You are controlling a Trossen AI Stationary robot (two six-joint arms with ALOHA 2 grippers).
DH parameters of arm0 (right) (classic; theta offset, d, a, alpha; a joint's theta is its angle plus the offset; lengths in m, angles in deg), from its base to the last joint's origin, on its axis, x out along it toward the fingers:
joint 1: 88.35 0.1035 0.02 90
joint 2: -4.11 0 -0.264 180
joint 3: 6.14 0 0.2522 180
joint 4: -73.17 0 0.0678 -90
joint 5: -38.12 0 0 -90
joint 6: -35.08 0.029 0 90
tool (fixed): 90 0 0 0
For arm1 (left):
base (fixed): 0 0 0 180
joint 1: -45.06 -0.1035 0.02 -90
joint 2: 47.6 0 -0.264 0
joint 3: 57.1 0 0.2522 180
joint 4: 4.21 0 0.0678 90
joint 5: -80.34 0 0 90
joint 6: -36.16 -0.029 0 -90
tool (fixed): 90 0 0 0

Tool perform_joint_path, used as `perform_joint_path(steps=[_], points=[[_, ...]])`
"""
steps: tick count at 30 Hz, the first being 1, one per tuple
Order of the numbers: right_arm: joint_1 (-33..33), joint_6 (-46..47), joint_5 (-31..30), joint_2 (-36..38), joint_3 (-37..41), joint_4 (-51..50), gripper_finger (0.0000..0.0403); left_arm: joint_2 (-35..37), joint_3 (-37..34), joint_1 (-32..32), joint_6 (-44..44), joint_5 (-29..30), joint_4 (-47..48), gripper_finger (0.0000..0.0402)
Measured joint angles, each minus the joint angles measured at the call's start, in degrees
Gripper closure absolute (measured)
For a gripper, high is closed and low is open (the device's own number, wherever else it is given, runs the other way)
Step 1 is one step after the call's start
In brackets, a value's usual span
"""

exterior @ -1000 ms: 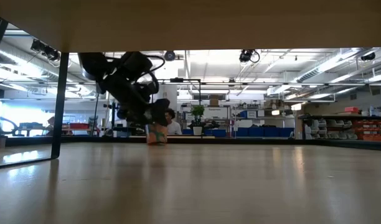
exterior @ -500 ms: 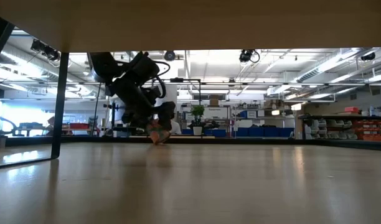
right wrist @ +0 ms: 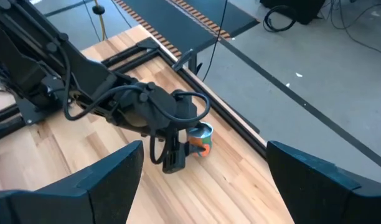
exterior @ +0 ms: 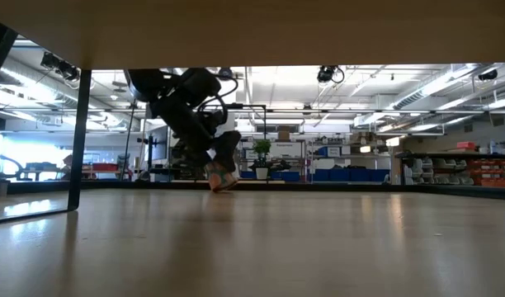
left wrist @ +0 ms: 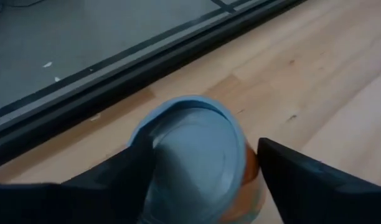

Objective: Pick and place cans onto a shelf
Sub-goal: Put the canned oranges on the shelf

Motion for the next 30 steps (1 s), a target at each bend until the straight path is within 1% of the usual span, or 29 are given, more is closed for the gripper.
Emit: perform_joint_path(steps=[4, 13, 16, 19, 21, 24, 27, 30], points=[[0.00, -0.02, 0.99, 0.00, 0.00, -0.87, 0.0056, 0.73, 0.00, 1.23, 0.29, 0.24, 0.78, 0.0157], [0.46, -1.55, 2.69, 0.00, 0.00, -1.00, 0.0056, 6.64, -0.09, 4.05, 0.03, -0.14, 4.65, 0.0247], [1.32, -1.93, 2.69, -0.02, -0.02, -1.02, 0.0056, 8.12, -0.09, 4.94, -1.18, -0.28, 6.91, 0.0270], [2.51, -1.94, 2.70, -0.02, -0.02, -1.04, 0.0056, 8.87, -0.09, 5.33, -1.30, -0.91, 8.48, 0.0280], [3.40, -1.78, 2.42, -0.02, -0.02, -1.04, 0.0056, 9.54, -0.09, 4.83, -0.31, -2.14, 8.47, 0.0277], [4.58, -0.84, 2.02, -0.02, -0.02, -1.06, 0.0056, 10.75, -0.09, 3.51, 2.19, -5.57, 8.35, 0.0250], [5.52, 0.42, 1.79, -0.02, -0.02, -1.14, 0.0056, 11.30, -0.09, 2.08, 3.07, -9.09, 8.70, 0.0204], [6.38, 1.76, 1.75, -0.02, -0.02, -1.70, 0.0056, 11.09, -0.09, 0.81, 3.45, -11.51, 8.82, 0.0147]])
